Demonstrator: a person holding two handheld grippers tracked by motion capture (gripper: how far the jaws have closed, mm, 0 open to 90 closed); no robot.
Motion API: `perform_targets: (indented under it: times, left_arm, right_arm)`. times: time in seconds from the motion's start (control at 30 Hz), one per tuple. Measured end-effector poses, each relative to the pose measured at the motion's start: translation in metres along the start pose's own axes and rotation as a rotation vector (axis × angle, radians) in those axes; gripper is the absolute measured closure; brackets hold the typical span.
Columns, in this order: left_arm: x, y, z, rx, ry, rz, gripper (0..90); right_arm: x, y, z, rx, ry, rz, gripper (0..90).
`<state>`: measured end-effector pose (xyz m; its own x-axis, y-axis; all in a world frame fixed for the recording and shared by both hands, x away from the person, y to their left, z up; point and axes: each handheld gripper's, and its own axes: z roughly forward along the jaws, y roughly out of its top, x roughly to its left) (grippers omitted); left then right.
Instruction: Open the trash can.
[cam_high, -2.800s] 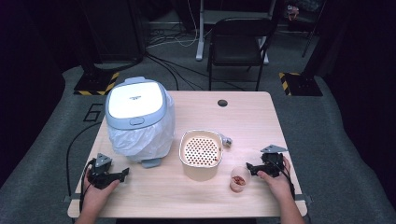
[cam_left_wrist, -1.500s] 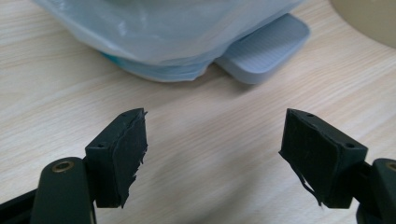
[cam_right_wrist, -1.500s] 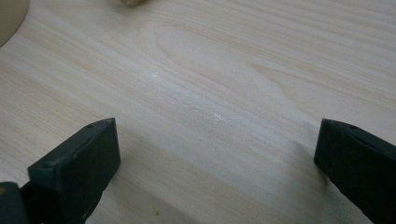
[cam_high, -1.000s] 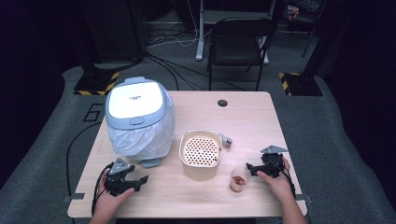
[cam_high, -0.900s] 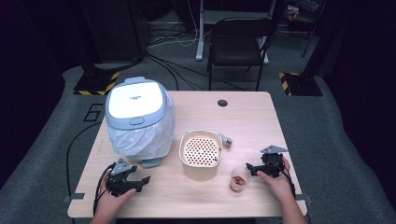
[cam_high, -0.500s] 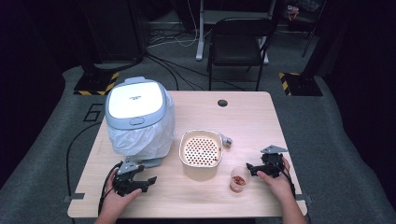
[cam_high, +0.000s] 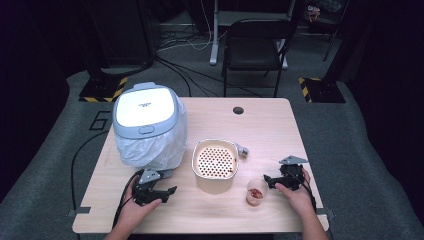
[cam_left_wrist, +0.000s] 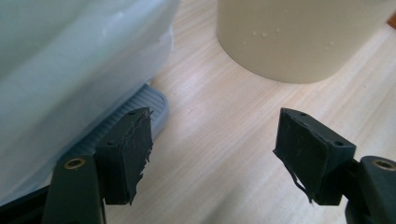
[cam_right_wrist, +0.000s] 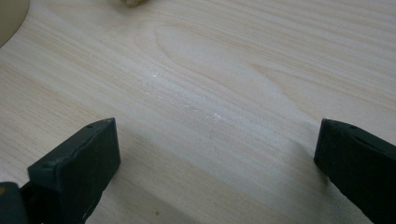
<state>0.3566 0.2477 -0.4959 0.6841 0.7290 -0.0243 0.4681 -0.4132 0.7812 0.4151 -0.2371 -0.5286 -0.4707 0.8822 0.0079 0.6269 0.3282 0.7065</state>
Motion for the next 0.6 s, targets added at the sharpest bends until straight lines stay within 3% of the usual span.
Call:
perform_targets:
  times: [0.03, 0.07, 0.1, 0.13, 0.17, 0.2, 0.23, 0.27, 0.33, 0.4, 0.43, 0.5, 0.6]
  left_arm:
    - [-0.003, -0.001, 0.002, -0.013, 0.002, -0.063, 27.1]
    - [0.001, 0.001, 0.001, -0.005, 0.012, -0.011, 27.1]
    - [0.0, 0.001, 0.002, -0.011, 0.012, -0.052, 27.1]
    - [0.003, 0.001, 0.002, -0.007, 0.018, -0.016, 27.1]
    - [0.004, 0.001, 0.003, 0.0, 0.016, -0.026, 27.1]
    - [0.005, 0.001, 0.003, 0.007, 0.022, -0.005, 27.1]
    - [0.004, 0.0, 0.005, 0.008, 0.024, -0.025, 27.1]
    - [0.007, 0.0, 0.004, 0.024, 0.031, 0.016, 27.1]
    - [0.005, -0.004, 0.007, 0.015, 0.036, -0.003, 26.6]
    - [0.005, -0.005, 0.008, 0.002, 0.043, 0.003, 26.1]
    - [0.003, -0.006, 0.009, 0.0, 0.039, -0.016, 25.6]
    - [0.003, -0.006, 0.009, 0.006, 0.039, 0.015, 23.3]
    - [-0.004, -0.01, 0.014, 0.006, 0.071, 0.074, 18.6]
  right_arm:
    - [0.0, 0.0, 0.0, 0.0, 0.0, 0.0, 0.0]
    - [0.0, 0.0, 0.0, 0.0, 0.0, 0.0, 0.0]
    - [0.0, 0.0, 0.0, 0.0, 0.0, 0.0, 0.0]
    - [0.0, 0.0, 0.0, 0.0, 0.0, 0.0, 0.0]
    - [0.0, 0.0, 0.0, 0.0, 0.0, 0.0, 0.0]
    - [0.0, 0.0, 0.0, 0.0, 0.0, 0.001, 0.0]
    - [0.0, 0.0, 0.0, 0.0, 0.0, 0.001, 0.0]
    - [0.0, 0.0, 0.0, -0.006, -0.001, -0.005, 0.0]
    - [0.0, 0.0, 0.0, -0.004, 0.0, -0.003, 0.0]
    - [0.0, 0.0, 0.0, -0.005, 0.0, -0.004, 0.0]
    - [0.0, 0.0, 0.0, -0.004, 0.0, -0.003, 0.0]
    - [0.0, 0.0, 0.0, -0.005, 0.0, -0.003, 0.0]
    - [0.0, 0.0, 0.0, -0.005, 0.0, -0.004, 0.0]
